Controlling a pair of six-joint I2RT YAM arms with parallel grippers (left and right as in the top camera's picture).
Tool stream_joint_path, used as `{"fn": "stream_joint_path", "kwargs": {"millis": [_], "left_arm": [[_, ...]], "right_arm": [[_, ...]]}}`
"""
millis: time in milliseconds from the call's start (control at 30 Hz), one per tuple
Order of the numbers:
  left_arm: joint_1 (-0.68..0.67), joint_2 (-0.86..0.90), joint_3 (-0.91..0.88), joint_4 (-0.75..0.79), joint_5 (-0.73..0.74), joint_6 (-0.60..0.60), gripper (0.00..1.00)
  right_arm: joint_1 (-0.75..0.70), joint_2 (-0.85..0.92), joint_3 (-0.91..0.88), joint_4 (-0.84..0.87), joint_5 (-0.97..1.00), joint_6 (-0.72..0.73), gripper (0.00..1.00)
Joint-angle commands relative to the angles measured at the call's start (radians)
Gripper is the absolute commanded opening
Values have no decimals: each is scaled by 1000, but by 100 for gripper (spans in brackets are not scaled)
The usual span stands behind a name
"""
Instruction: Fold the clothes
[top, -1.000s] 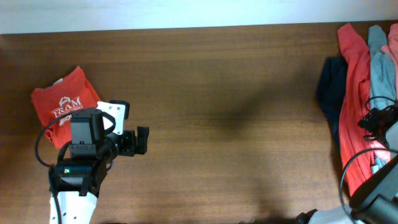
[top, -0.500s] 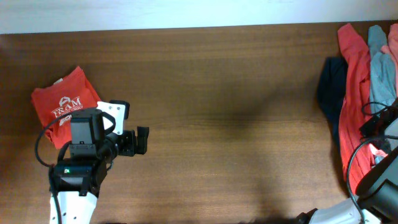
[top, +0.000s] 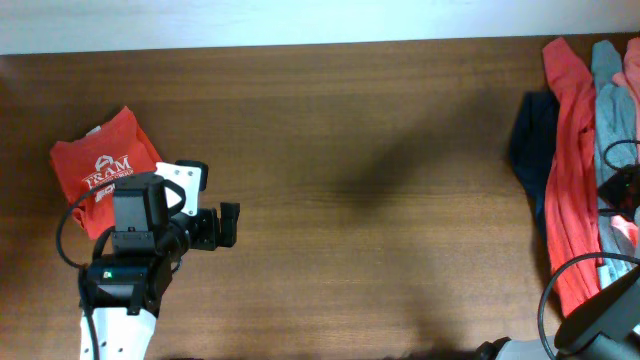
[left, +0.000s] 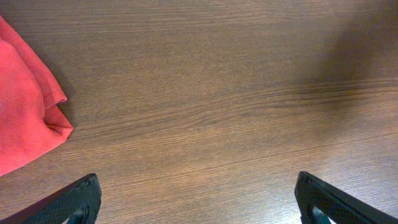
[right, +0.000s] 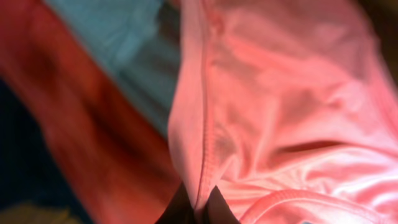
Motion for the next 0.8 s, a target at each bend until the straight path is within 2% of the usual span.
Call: {"fn": "stream_joint_path", "kwargs": {"millis": [0,167,400,600,767], "left_arm": [[4,3,23,13,11,-10,99],[4,3,23,18,11,-10,99],[4,3,23,18,11,-10,99],[4,3,23,18,11,-10,99],[4,3,23,18,11,-10,99]], "right_arm": [[74,-50,13,-30,-153,-65,4],[284,-116,13,-94,-177,-74,4],[718,-115,13,-135,-175,-66,4],[1054,-25,13,-29,-173,-65,5],[1191,69,13,113,-173,-38,6]]}}
